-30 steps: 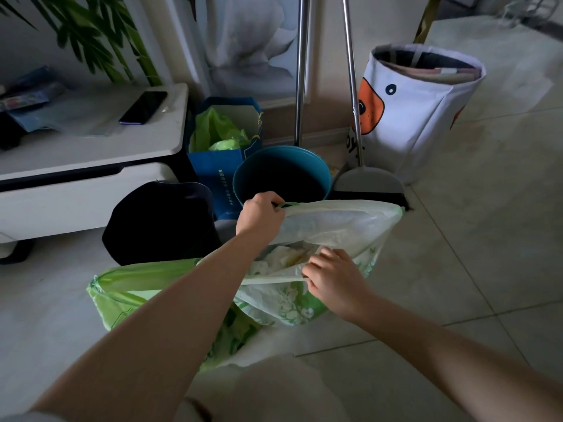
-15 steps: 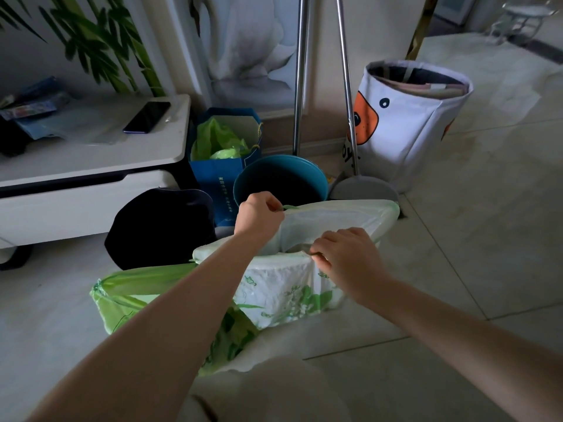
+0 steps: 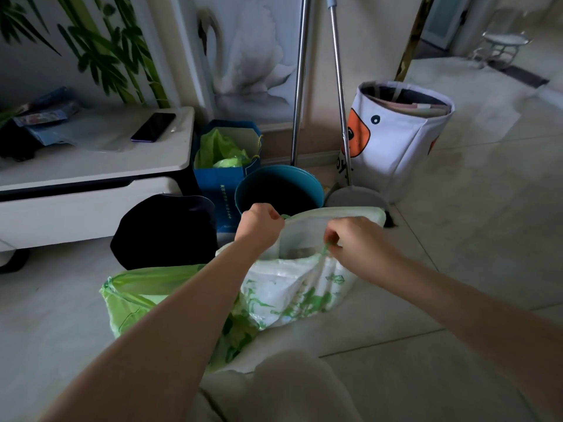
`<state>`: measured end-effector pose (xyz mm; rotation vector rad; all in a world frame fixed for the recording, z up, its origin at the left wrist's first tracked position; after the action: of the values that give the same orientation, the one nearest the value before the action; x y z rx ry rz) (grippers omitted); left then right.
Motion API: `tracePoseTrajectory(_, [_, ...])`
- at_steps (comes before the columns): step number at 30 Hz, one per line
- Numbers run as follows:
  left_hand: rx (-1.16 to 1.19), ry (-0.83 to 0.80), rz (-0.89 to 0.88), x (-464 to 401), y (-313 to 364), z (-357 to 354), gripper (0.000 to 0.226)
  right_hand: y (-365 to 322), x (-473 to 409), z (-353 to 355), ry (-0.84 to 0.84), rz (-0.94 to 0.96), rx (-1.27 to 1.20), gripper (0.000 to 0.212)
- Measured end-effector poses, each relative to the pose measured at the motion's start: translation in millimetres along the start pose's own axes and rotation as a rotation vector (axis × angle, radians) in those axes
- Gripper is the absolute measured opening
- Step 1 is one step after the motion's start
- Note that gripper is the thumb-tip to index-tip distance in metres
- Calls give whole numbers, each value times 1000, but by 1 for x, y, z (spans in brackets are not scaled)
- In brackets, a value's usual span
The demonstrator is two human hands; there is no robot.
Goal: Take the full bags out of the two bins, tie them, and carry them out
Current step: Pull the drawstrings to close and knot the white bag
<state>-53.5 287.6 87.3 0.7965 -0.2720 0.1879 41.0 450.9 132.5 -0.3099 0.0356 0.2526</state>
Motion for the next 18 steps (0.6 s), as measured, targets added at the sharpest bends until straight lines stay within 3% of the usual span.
tracePoseTrajectory(3, [33, 38, -28, 6, 5, 7, 11, -2, 0, 13, 100, -7, -5, 8])
tracePoseTrajectory(11, [160, 31, -98, 22, 24, 28, 10, 1, -21, 28, 181, -124, -385, 16])
tracePoseTrajectory(18, [445, 161, -404, 45, 116, 100, 8, -13, -41, 151, 663, -5, -421, 6])
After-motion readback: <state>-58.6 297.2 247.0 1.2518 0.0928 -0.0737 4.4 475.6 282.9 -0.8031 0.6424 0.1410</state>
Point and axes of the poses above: each hand's wrist, its own x-axis away from the middle knuckle, its own z-axis out of the back of the hand, y = z × x, the point moved 7 cm from there along -x, towards the middle knuckle, and after that the axes turned 13 degrees about z, right-handed, at the moved point
